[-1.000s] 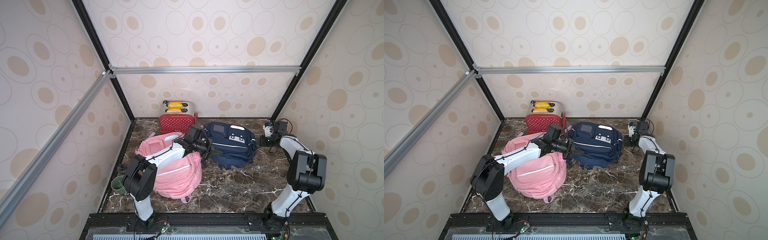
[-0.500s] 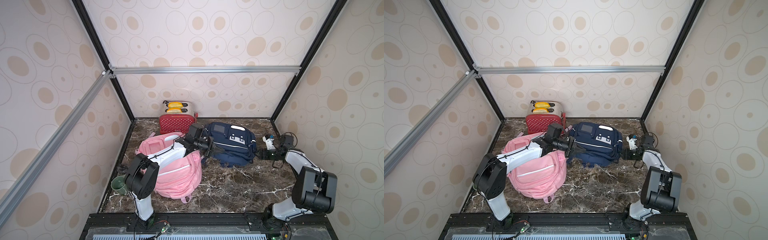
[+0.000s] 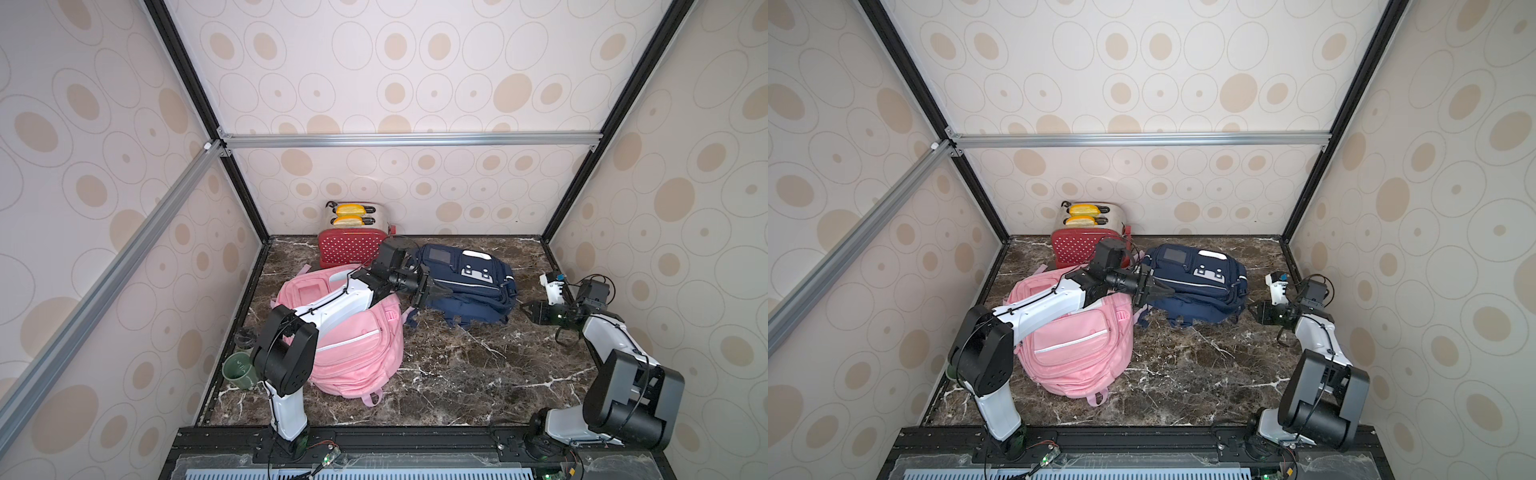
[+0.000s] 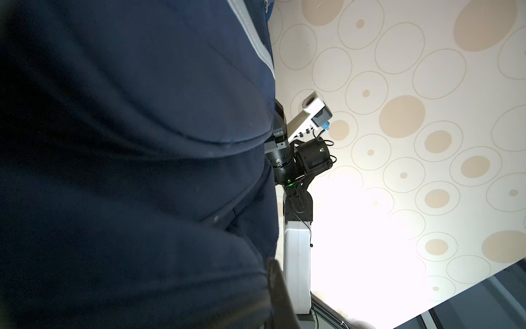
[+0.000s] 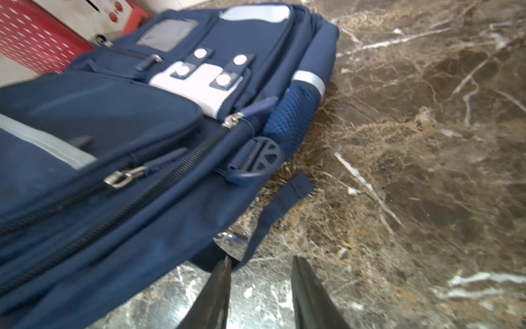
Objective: Zip up the backpack
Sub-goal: Adjust the backpack at the center of the board.
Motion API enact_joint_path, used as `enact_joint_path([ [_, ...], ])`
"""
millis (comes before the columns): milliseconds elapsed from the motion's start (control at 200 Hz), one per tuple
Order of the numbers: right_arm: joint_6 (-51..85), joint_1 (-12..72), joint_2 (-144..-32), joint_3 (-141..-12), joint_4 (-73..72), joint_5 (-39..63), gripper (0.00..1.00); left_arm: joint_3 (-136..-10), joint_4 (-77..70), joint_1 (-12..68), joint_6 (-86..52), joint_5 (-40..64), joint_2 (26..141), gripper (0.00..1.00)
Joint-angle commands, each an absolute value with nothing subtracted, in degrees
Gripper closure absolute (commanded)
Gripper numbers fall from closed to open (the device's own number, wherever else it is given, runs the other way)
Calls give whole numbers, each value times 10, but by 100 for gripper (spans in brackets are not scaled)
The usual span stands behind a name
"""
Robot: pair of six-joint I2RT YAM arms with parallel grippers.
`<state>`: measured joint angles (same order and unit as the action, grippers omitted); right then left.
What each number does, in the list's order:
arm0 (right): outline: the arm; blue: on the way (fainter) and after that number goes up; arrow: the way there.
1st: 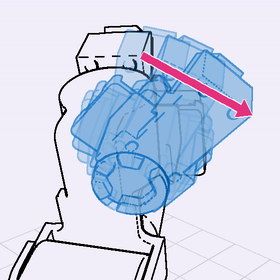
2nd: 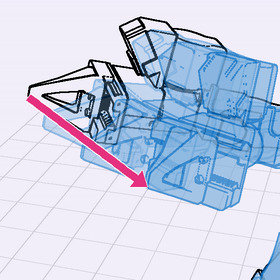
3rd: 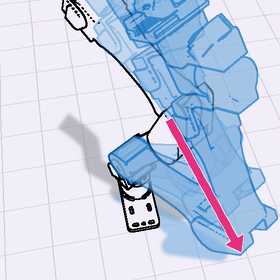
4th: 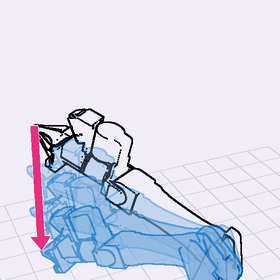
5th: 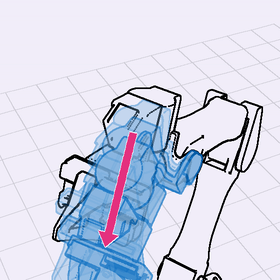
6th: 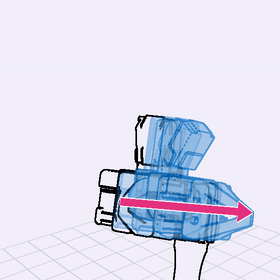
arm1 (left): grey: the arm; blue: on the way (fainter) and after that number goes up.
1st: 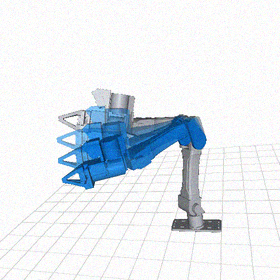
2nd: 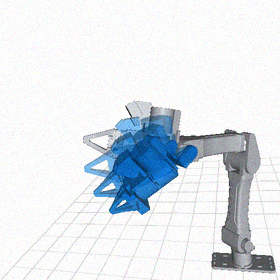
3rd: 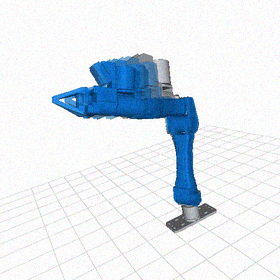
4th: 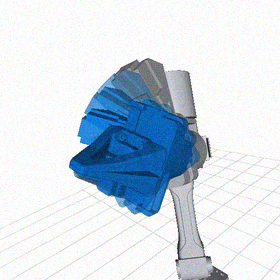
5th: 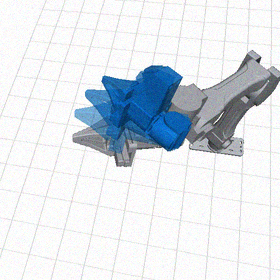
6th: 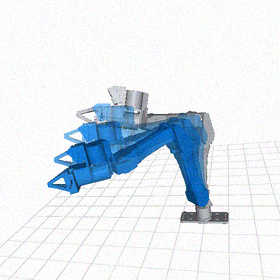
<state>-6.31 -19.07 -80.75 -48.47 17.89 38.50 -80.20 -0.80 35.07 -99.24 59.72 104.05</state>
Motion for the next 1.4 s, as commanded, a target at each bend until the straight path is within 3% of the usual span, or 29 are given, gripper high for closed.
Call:
enact_joint_path([
  [0,-67,-192,-808,-474,169,412,62,-847,-41,346,-991,628,1039,100],
  [280,-96,-191,-863,-475,167,459,69,-853,-55,345,-1002,627,1043,100],
  [561,-114,-185,-932,-508,163,473,62,-843,-78,345,-1022,621,1039,100],
  [751,-116,-171,-904,-476,149,470,55,-841,-80,345,-1023,615,1040,100],
  [1087,-82,-171,-958,-515,97,509,55,-841,-87,345,-1028,614,1042,100],
  [1152,-85,-169,-984,-541,110,524,61,-834,-99,345,-1036,613,1039,100],
  [1352,-86,-168,-1008,-570,105,522,100,-814,-143,344,-1066,606,1033,100],
  [1397,-95,-169,-1012,-578,116,515,100,-814,-143,343,-1065,606,1033,100],
])
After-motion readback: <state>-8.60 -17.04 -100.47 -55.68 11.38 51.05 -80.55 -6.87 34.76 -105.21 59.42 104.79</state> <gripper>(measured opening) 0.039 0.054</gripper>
